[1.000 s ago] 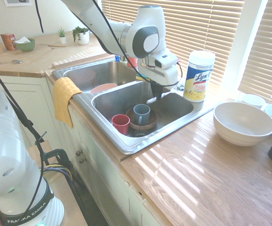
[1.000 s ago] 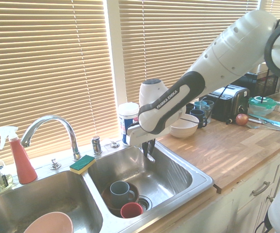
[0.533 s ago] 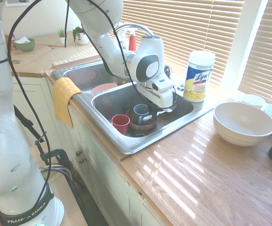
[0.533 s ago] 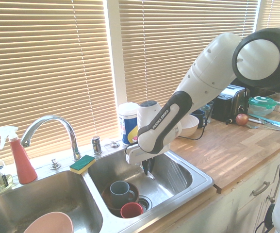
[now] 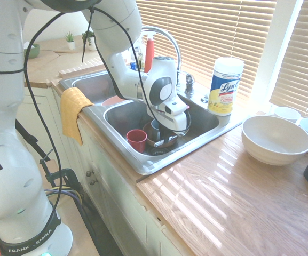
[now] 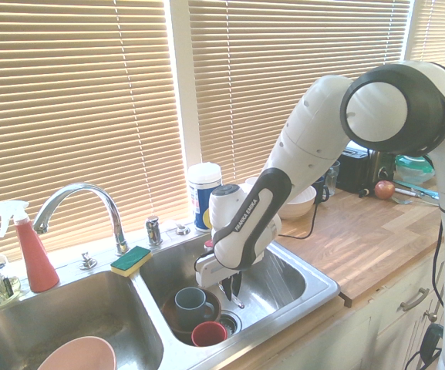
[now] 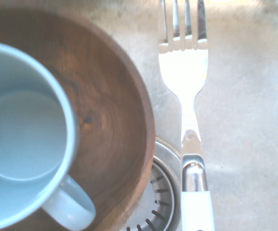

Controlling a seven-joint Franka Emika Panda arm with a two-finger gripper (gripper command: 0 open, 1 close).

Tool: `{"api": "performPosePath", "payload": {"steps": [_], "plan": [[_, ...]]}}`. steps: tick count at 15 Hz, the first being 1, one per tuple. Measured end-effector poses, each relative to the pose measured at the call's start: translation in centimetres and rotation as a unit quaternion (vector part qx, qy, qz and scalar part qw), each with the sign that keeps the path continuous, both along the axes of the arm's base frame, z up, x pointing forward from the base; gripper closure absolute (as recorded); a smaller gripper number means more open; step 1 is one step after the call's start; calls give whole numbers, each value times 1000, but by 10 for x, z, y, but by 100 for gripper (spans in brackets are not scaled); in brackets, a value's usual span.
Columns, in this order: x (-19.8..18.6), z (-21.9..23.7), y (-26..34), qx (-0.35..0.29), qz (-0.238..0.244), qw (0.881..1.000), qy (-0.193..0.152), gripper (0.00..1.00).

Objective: Put the fork into the sink

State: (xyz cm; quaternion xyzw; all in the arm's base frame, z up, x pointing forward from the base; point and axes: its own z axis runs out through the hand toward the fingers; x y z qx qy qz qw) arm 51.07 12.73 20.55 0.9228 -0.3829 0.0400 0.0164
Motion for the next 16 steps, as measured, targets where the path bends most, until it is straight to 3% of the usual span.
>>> {"api": "performPosePath", "payload": {"steps": [1, 2, 16], "plan": [[-1, -5, 3, -2, 0, 1000, 2, 100], [-2, -10, 6, -5, -1, 1000, 4, 0], [3, -30, -2, -18, -18, 1000, 11, 0]]}}
